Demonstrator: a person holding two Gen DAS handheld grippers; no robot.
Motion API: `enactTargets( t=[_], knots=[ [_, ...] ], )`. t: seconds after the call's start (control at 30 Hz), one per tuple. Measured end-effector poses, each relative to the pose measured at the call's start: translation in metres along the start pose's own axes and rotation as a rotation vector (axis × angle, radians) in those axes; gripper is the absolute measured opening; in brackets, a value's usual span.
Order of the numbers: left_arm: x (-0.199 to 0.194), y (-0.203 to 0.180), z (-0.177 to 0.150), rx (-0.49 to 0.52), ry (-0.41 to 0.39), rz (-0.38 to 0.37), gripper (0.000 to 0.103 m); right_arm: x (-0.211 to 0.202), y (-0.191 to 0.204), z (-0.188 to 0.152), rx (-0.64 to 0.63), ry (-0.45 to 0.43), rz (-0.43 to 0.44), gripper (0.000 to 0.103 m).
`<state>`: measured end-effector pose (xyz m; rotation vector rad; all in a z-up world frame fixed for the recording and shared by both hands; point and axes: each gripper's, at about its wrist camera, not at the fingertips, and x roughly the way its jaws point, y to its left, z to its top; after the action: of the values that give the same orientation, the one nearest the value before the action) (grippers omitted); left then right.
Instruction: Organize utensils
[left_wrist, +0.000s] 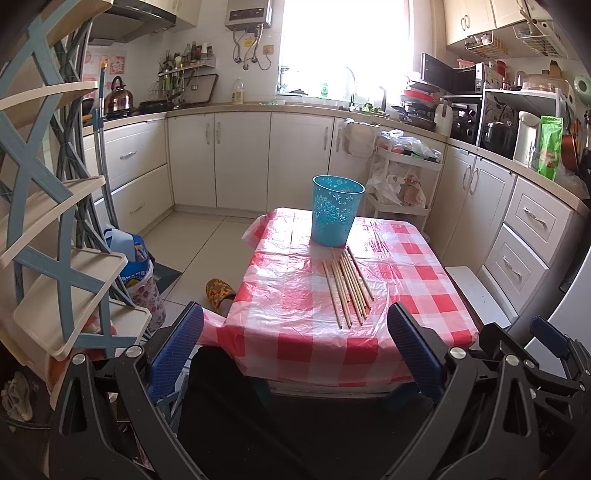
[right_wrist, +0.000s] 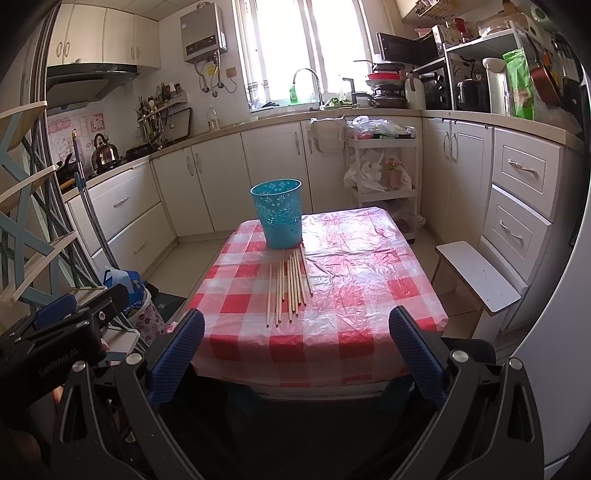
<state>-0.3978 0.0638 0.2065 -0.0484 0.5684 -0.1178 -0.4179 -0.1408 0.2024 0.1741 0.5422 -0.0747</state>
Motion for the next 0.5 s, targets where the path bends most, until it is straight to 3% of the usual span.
enactTargets(
  t=[0.5],
  knots=[
    [0.0015, -0.0007, -0.0017, -0.008, 0.01, 0.0, 0.096, 0.0006, -0.0005, -0.0015, 0.004, 0.01, -0.001, 0.096]
  ],
)
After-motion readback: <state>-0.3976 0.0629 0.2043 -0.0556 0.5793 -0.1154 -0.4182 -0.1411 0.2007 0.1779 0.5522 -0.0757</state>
